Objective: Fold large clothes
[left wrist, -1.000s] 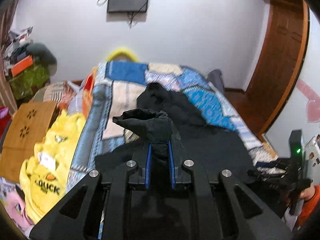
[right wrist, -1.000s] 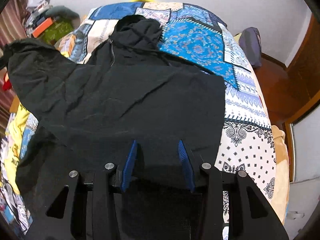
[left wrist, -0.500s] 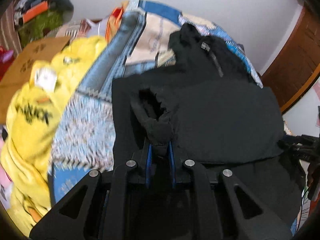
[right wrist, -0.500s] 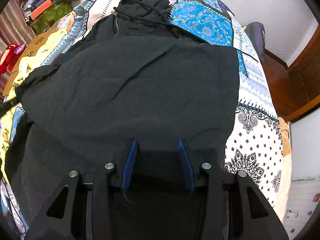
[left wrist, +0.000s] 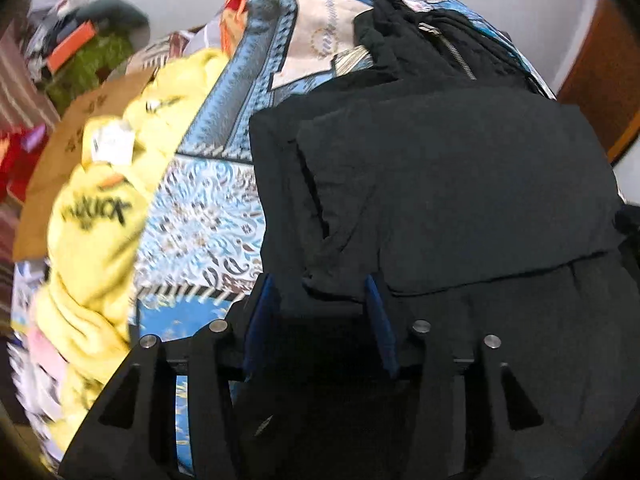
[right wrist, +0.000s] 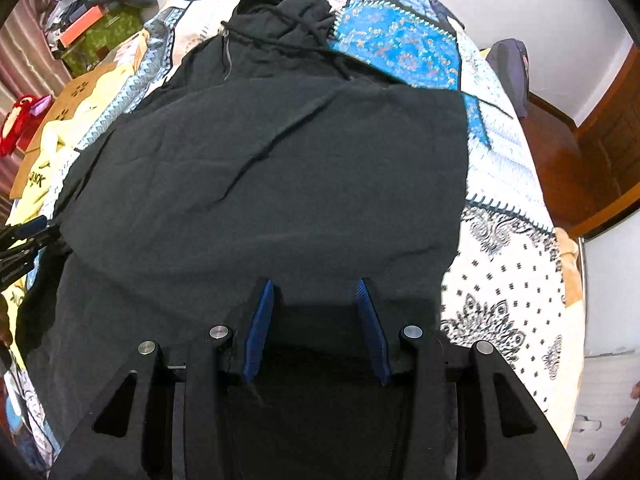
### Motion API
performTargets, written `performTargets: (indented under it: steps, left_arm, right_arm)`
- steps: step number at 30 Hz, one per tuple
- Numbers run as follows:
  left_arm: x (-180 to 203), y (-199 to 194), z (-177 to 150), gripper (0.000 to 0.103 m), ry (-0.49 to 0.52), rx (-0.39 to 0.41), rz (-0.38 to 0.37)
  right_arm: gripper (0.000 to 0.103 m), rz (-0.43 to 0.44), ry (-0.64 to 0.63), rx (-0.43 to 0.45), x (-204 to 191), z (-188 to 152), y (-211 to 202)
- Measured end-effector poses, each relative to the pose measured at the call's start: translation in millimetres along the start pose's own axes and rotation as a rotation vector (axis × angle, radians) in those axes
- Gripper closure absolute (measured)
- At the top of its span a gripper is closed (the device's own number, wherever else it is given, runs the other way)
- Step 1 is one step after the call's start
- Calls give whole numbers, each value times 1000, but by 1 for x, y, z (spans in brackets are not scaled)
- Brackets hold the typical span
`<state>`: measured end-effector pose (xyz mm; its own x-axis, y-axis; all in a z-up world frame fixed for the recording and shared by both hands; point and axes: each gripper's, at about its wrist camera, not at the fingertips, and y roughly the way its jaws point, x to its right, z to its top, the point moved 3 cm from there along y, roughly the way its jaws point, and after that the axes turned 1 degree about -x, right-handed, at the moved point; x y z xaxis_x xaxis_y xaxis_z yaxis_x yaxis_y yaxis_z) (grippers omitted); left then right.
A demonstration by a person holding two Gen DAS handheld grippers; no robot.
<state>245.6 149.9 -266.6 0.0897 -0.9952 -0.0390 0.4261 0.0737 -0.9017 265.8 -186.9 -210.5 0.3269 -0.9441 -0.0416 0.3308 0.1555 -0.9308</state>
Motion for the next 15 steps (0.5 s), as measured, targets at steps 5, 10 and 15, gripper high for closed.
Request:
performTargets:
  steps: [5, 10, 15]
  left_arm:
    - [8, -31, 24, 49, 40, 71, -1]
    - [21, -64, 64, 46, 77, 188, 14]
    - [36, -85, 111, 42, 99, 293, 10]
  right_arm:
    - [63, -8, -2, 55, 6, 15, -18]
    - [63, -16, -3, 131, 11, 41, -40]
    - [63, -13, -1, 203, 12, 74, -54]
